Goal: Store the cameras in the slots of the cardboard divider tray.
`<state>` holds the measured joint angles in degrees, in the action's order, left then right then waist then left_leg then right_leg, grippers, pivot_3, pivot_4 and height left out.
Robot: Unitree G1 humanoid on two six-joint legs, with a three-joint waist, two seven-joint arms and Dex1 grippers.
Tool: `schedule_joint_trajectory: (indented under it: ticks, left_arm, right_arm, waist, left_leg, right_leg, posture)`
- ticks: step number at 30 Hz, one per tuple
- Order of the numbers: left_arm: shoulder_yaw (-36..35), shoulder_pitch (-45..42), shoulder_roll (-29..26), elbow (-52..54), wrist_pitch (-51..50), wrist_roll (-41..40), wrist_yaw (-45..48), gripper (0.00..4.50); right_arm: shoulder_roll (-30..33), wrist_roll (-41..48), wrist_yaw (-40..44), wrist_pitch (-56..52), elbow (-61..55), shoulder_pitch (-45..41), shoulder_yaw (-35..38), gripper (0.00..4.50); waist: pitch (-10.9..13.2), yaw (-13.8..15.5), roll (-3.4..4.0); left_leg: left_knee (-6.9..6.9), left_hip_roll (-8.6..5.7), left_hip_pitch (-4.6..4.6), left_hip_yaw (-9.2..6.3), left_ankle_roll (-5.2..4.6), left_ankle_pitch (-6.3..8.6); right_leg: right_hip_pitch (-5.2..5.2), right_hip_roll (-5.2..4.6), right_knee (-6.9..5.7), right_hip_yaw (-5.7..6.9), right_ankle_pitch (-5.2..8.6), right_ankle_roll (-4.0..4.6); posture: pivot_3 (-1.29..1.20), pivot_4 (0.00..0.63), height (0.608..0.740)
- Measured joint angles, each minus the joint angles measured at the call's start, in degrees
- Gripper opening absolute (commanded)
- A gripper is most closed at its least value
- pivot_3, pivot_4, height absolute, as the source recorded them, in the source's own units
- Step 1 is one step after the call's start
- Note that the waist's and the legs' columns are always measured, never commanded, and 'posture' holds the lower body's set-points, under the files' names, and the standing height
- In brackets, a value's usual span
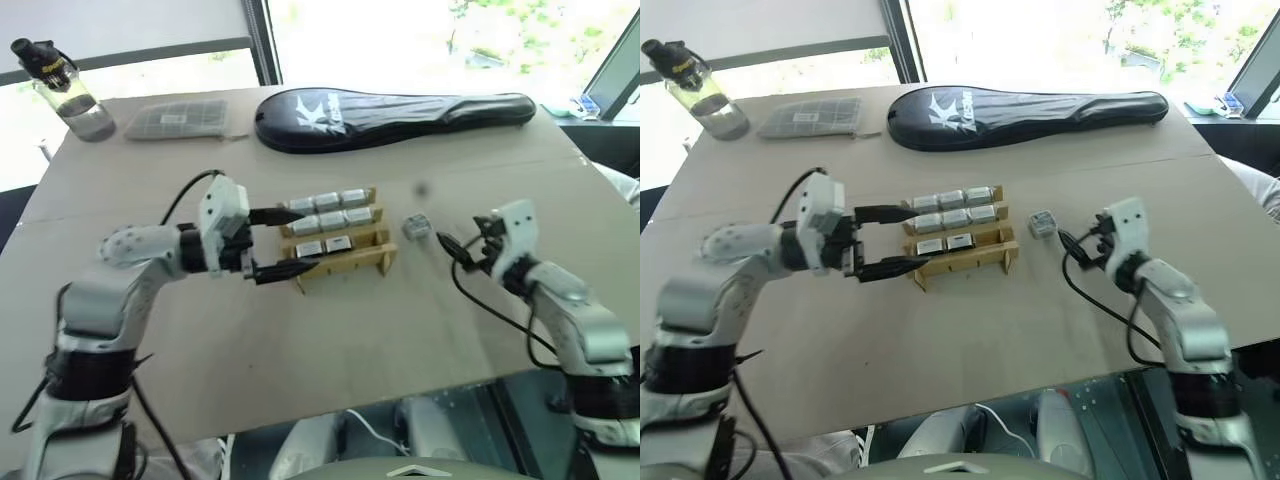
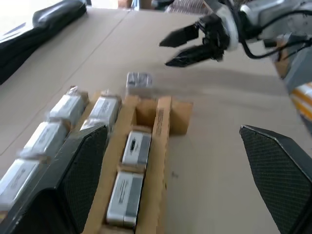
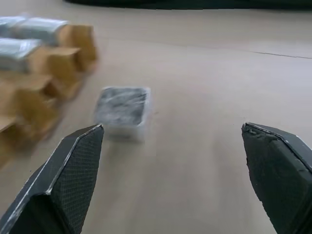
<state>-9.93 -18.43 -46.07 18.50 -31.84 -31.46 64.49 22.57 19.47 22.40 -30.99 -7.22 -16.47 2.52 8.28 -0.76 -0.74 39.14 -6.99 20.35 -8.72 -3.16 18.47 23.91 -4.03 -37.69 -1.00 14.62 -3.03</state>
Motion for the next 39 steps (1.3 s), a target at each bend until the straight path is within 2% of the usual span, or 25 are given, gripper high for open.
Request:
schedule_joint_trajectory:
  ticks: [4,10,16,17,18,21,22,24,27,33,37,39]
  left_arm:
    - [-4.65,2.7,-1.16,5.72,-3.83,-3.1,-4.33,4.49]
    - [-5.34,4.6,-1.45,7.56,-5.04,-4.82,-6.88,4.49]
    - [-5.34,4.61,-1.83,7.63,-5.0,-5.84,-7.33,4.49]
    - [-5.34,4.61,-1.92,7.63,-4.99,-5.91,-7.32,4.5]
    - [-5.34,4.64,-2.07,7.63,-4.97,-5.95,-7.31,4.5]
    - [-5.31,4.62,-2.2,7.5,-4.71,-5.96,-7.2,4.5]
    - [-5.27,4.57,-2.2,7.29,-4.49,-5.94,-7.16,4.5]
    - [-5.08,4.07,-2.18,7.1,-4.33,-5.98,-7.18,4.5]
    - [-3.73,1.57,-1.23,6.68,-4.33,-6.49,-7.89,4.5]
    - [1.67,-5.01,2.8,-0.62,-5.69,-6.7,-9.59,4.5]
    - [5.86,-9.41,4.35,-7.92,-5.35,-5.34,-7.56,4.5]
    - [7.89,-11.9,5.12,-11.08,-4.51,-4.22,-5.71,4.5]
  right_arm:
    - [-3.67,-2.06,-0.22,1.67,4.28,-2.82,-3.47,4.5]
    - [-7.1,-4.72,-0.4,4.51,11.93,-6.54,-4.5,4.5]
    - [-7.46,-6.74,-0.42,5.89,14.46,-7.62,-4.52,4.5]
    - [-7.51,-6.97,-0.41,6.29,14.56,-7.58,-4.52,3.98]
    - [-7.54,-7.28,-0.37,6.51,14.57,-7.52,-4.52,3.83]
    - [-7.36,-8.11,0.43,7.8,14.55,-6.94,-4.88,2.24]
    - [-7.36,-8.41,0.66,8.29,14.53,-6.79,-4.9,1.94]
    - [-7.15,-9.04,0.88,9.13,14.41,-6.34,-4.95,1.95]
    - [-4.12,-12.74,1.35,12.05,12.57,-4.91,-7.07,1.95]
    - [8.8,-28.59,1.91,30.64,9.0,-3.55,-13.49,1.95]
    - [14.26,-41.28,-0.02,47.71,9.28,-8.62,-19.02,1.95]
    - [14.56,-46.48,-1.77,55.33,9.26,-12.6,-21.34,1.95]
  waist:
    - [0.01,0.23,0.03]
    - [0.01,-0.15,0.06]
    - [0.02,-0.22,0.06]
    - [0.02,-0.23,0.06]
    - [0.02,-0.24,0.06]
    - [0.02,-0.23,0.07]
    - [0.02,-0.24,0.07]
    - [0.02,-0.17,0.07]
    - [0.03,0.06,0.08]
    - [0.03,-0.44,0.08]
    - [0.02,-1.37,0.07]
    - [0.01,-1.63,0.05]
  left_leg:
    - [0.0,-0.04,0.02,-0.04,0.0,0.0]
    - [-0.03,-0.02,-0.01,0.01,0.0,0.0]
    - [-0.03,-0.03,-0.01,0.03,0.0,0.0]
    - [-0.03,-0.03,-0.01,0.04,0.0,0.0]
    - [-0.03,-0.02,-0.01,0.03,0.0,0.0]
    - [-0.05,-0.02,-0.01,0.03,0.0,0.0]
    - [-0.04,-0.02,-0.01,0.04,0.0,0.0]
    - [-0.04,-0.03,-0.01,0.02,0.0,0.0]
    - [-0.04,-0.05,0.0,0.02,0.0,0.0]
    - [-0.03,-0.03,-0.03,0.18,0.01,0.0]
    - [-0.02,-0.03,-0.03,0.28,0.01,0.0]
    - [-0.01,-0.03,-0.03,0.28,0.01,-0.01]
  right_leg:
    - [-0.04,-0.03,0.06,0.06,0.0,0.0]
    - [-0.02,0.0,0.0,0.04,0.0,0.0]
    - [-0.02,0.0,0.05,0.05,0.0,0.0]
    - [-0.02,0.0,0.04,0.05,0.0,0.0]
    - [-0.02,0.0,0.04,0.05,0.0,0.0]
    - [-0.02,0.0,0.04,0.04,0.0,0.0]
    - [-0.02,0.0,0.03,0.03,0.0,0.0]
    - [-0.02,0.0,0.04,0.04,0.0,0.0]
    - [-0.02,-0.04,0.05,0.05,0.0,0.0]
    - [0.01,0.02,-0.03,0.06,0.0,-0.01]
    - [0.13,0.03,-0.07,0.02,0.0,-0.01]
    - [0.14,0.03,-0.06,0.03,0.0,-0.01]
  posture:
    - [0.0,0.15,0.74]
    - [0.0,0.15,0.74]
    - [0.0,0.15,0.74]
    - [0.0,0.15,0.74]
    - [0.0,0.15,0.74]
    - [0.0,0.15,0.74]
    - [0.0,0.15,0.74]
    - [0.0,0.15,0.74]
    - [0.0,0.15,0.74]
    - [0.0,0.15,0.74]
    - [0.0,0.15,0.74]
    - [0.0,0.15,0.74]
